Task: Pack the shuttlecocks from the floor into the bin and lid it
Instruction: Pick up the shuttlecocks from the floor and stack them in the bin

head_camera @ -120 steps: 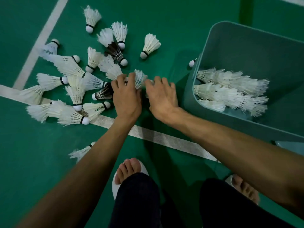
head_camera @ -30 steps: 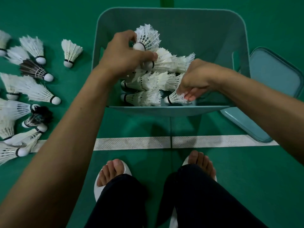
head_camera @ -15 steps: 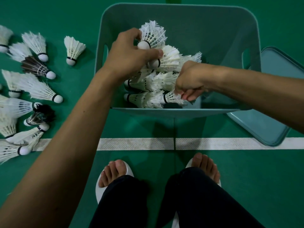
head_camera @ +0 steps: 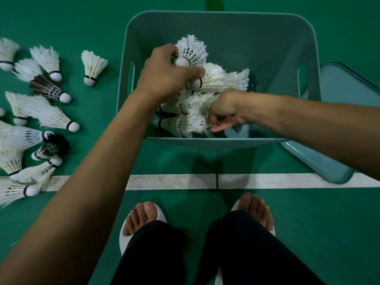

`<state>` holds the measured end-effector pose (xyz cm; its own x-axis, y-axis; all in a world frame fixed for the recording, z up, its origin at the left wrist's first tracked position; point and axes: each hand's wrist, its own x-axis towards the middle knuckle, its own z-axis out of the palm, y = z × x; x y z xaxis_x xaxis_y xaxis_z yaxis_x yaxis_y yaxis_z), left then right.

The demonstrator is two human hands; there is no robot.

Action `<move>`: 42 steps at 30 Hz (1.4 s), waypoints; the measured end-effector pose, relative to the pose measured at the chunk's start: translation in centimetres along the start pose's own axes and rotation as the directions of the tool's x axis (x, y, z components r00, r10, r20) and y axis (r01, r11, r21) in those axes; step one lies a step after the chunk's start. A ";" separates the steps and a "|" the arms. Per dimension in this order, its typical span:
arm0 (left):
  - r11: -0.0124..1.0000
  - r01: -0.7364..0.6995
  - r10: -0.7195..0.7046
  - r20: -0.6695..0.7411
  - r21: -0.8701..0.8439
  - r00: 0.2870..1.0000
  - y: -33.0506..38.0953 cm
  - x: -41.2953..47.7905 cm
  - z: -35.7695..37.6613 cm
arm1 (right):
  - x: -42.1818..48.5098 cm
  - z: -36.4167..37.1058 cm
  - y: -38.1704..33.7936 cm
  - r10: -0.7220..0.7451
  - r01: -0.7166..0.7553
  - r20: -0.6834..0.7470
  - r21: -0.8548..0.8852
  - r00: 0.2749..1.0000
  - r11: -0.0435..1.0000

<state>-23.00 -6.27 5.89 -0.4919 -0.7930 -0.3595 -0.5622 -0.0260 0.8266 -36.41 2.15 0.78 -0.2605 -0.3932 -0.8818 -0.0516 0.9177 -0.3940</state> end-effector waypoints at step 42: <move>0.974 -0.074 0.057 0.085 0.215 0.995 -1.8 0.4 1.2 | -2.2 -3.0 0.9 -0.018 -0.007 -0.211 -0.116 0.977 0.993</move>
<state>-22.95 -5.80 3.79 -0.5780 -0.7385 -0.3472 -0.6536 0.1641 0.7388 -38.78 4.02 3.15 -0.4575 -0.3886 -0.7998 -0.1614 0.9208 -0.3550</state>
